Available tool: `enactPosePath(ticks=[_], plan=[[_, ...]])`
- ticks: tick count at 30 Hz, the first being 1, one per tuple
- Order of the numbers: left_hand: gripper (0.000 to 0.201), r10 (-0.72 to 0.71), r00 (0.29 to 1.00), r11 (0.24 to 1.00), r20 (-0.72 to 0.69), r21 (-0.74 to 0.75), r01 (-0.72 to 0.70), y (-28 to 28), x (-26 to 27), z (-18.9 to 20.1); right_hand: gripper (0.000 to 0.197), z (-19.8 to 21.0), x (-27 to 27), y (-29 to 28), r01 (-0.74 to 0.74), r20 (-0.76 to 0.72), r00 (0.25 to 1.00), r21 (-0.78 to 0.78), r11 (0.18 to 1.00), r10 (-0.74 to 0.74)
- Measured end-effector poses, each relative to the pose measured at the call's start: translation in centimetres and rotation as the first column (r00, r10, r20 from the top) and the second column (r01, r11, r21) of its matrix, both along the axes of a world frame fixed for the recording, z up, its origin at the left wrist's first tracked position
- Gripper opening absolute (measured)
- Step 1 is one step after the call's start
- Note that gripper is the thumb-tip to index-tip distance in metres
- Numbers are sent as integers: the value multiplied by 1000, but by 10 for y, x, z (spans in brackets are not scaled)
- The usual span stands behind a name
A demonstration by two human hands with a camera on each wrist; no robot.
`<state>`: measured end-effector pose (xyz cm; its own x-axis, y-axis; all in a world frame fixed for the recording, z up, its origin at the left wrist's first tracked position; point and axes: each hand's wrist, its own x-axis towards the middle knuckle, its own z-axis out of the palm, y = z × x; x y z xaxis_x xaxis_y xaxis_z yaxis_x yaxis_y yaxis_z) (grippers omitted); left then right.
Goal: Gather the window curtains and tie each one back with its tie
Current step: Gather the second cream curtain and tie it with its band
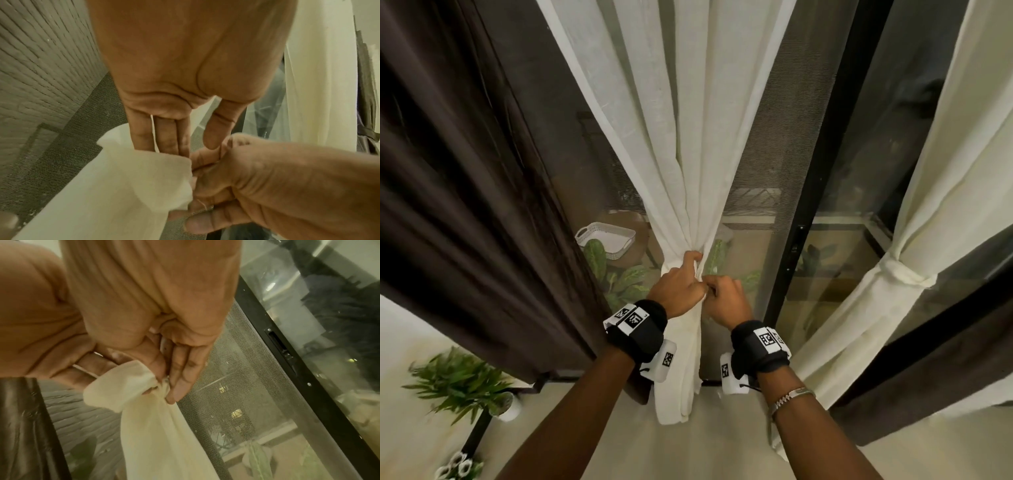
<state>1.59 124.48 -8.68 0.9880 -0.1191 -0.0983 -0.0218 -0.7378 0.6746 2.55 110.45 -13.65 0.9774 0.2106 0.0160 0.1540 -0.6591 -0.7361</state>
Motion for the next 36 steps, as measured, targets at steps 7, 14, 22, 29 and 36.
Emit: enactPosePath(ticks=[7, 14, 22, 29, 36], plan=[[51, 447, 698, 894, 560, -250, -371, 24, -10, 21, 65, 35, 24, -20, -27, -168, 983, 253, 967, 71], [42, 713, 548, 665, 436, -668, -334, 46, 5, 49, 41, 129, 40, -22, -21, -37, 998, 642, 766, 57], [20, 658, 677, 639, 331, -721, -269, 54, 10, 44, 32, 118, 54, -44, 199, 159, 888, 713, 672, -431], [23, 566, 781, 656, 262, -717, -235, 60, -11, 8, 32, 93, 23, -30, 40, 161, 953, 773, 633, -257], [1, 576, 771, 685, 273, -676, -272, 120, -34, -21, 29, 64, -20, 46, -139, 20, 985, 690, 710, 174]])
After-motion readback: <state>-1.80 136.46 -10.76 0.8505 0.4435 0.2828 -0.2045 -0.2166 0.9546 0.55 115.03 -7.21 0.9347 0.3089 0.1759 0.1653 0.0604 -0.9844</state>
